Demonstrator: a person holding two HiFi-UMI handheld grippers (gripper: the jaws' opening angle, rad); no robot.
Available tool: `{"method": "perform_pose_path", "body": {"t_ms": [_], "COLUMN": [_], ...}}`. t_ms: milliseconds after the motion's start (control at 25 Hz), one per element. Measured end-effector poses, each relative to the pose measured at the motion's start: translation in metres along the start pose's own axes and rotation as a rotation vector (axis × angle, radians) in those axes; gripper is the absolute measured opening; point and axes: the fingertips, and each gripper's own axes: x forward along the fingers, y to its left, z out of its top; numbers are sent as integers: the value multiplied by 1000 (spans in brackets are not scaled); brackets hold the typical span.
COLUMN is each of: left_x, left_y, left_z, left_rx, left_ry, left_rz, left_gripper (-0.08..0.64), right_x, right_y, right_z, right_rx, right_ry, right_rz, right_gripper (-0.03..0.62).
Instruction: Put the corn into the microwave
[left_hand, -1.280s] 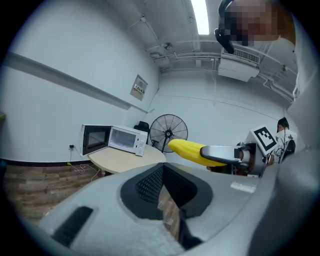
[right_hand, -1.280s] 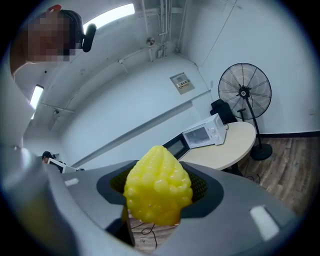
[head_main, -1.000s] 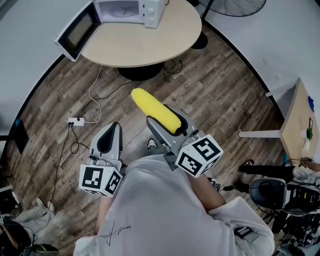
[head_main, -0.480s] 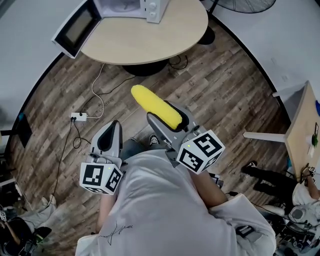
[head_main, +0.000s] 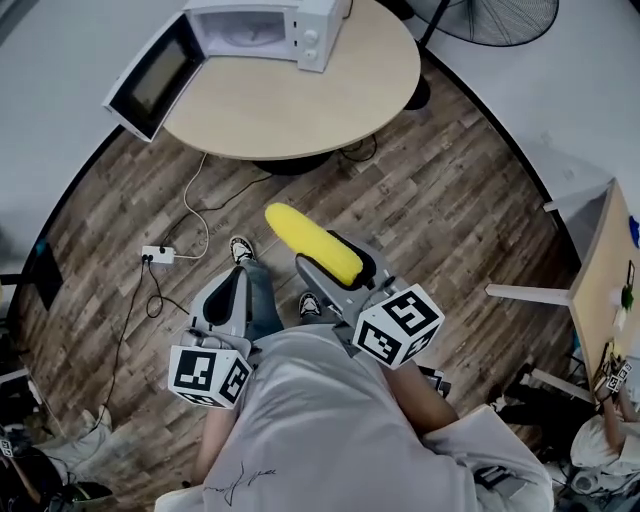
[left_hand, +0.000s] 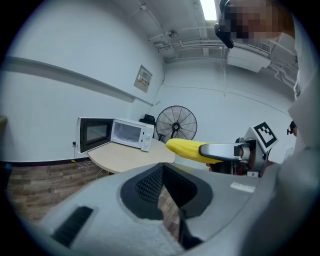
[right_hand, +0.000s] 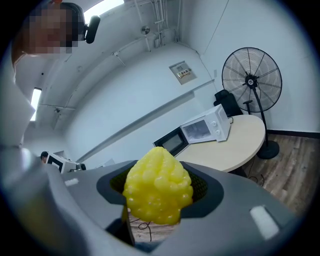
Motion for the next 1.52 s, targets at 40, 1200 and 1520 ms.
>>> {"method": "perform_pose_path", "body": {"t_ms": [40, 1200, 1520], "left_x": [6, 116, 138], "left_y": [3, 185, 244], "left_z": [4, 127, 159], "left_rx": [1, -20, -8], "left_ry": [-6, -36, -35], "left_rz": [-6, -141, -192], "left_gripper": [-11, -11, -11], "right_x": [4, 210, 281], "right_y": [-3, -22, -13], "right_z": [4, 91, 113], "right_rx": [-6, 15, -26], "right_ry": [-2, -40, -62], "right_rz": [-5, -118, -153], "right_gripper": [262, 262, 262]}}
